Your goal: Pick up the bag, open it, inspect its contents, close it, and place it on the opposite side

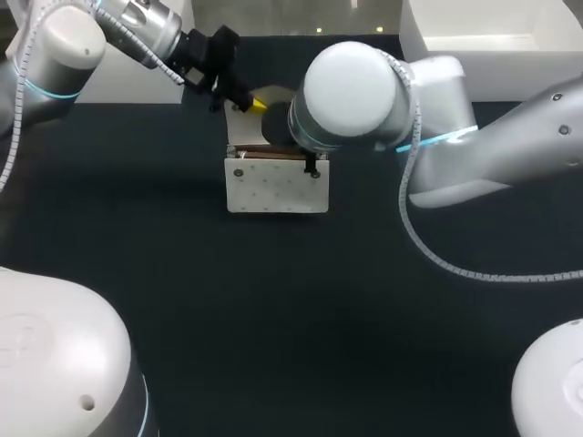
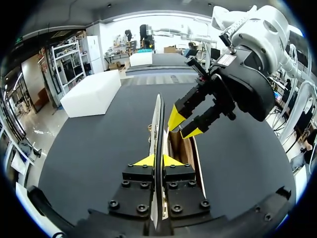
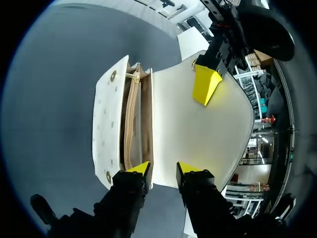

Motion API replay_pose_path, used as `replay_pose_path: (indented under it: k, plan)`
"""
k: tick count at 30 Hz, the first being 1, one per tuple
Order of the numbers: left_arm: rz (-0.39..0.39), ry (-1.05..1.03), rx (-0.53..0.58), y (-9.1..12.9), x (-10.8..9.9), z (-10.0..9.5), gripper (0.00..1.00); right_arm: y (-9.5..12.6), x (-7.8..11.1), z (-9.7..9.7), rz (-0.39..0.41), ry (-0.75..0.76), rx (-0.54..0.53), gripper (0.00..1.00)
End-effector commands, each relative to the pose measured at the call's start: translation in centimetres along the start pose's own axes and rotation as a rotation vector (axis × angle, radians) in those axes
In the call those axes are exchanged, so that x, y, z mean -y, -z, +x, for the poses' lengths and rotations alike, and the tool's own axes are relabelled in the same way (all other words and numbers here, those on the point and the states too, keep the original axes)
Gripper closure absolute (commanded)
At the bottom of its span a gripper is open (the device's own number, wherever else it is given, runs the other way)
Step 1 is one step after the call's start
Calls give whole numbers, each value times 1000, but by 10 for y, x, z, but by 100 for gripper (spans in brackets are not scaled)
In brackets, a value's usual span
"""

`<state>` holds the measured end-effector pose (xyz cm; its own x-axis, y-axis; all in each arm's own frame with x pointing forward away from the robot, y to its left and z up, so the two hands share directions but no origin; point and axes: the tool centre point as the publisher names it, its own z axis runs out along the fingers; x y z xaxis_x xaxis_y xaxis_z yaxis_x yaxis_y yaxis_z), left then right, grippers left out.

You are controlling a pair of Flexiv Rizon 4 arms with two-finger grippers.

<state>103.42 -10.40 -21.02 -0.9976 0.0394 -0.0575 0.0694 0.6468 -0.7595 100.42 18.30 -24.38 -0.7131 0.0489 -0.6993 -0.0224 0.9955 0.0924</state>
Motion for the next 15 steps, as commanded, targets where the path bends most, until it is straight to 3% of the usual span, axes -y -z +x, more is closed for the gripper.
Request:
replay_pose_path:
  k: [1,8,15]
  plan:
    - [12,7,-6,-11,-8,-10,100,8,3,5,-1,-5,25,69]
    - [13,28,38,-25,-24,-26,100,13,4,12,0,-12,28,74]
    - [11,-35,108,-32,-36,-46,100,9,8,31,-2,-32,-1,74]
